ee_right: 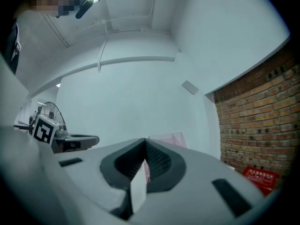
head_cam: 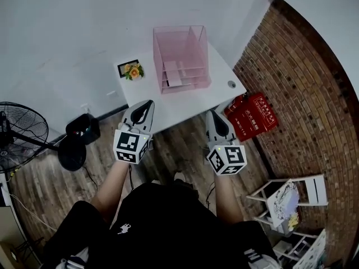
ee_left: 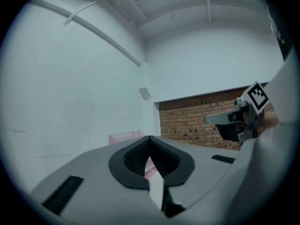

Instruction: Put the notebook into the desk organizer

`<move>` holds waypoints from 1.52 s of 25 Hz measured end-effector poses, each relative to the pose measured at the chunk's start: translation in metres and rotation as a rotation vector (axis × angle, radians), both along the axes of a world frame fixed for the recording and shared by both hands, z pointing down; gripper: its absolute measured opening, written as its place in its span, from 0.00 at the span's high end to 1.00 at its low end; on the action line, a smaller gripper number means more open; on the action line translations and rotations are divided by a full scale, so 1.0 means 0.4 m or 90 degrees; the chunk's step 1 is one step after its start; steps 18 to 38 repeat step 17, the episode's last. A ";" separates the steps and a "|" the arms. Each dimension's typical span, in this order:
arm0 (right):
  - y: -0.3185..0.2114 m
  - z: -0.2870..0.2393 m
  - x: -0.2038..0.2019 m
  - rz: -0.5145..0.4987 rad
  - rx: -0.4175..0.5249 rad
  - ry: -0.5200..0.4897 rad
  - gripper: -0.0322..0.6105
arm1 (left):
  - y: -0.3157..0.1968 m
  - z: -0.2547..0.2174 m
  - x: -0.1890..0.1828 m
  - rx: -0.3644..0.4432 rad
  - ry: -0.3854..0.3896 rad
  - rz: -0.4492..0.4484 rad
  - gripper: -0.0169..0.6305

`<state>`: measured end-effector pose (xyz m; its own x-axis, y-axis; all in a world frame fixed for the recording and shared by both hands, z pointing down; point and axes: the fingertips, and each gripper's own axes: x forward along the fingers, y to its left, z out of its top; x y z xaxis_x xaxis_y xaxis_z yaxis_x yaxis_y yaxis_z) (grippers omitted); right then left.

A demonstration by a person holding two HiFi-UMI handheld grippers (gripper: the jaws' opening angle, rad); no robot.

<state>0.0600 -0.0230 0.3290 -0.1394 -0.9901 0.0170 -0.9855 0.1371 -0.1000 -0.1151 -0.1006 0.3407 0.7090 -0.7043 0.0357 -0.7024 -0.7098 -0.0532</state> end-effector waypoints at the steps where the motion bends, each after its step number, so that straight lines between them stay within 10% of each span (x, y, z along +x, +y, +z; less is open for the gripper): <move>1: 0.002 0.001 -0.006 0.001 -0.001 -0.001 0.95 | 0.000 0.000 -0.005 0.000 0.000 0.002 0.97; 38: 0.002 0.025 -0.070 0.022 -0.016 0.007 0.95 | -0.001 0.021 -0.052 -0.011 0.005 0.028 0.97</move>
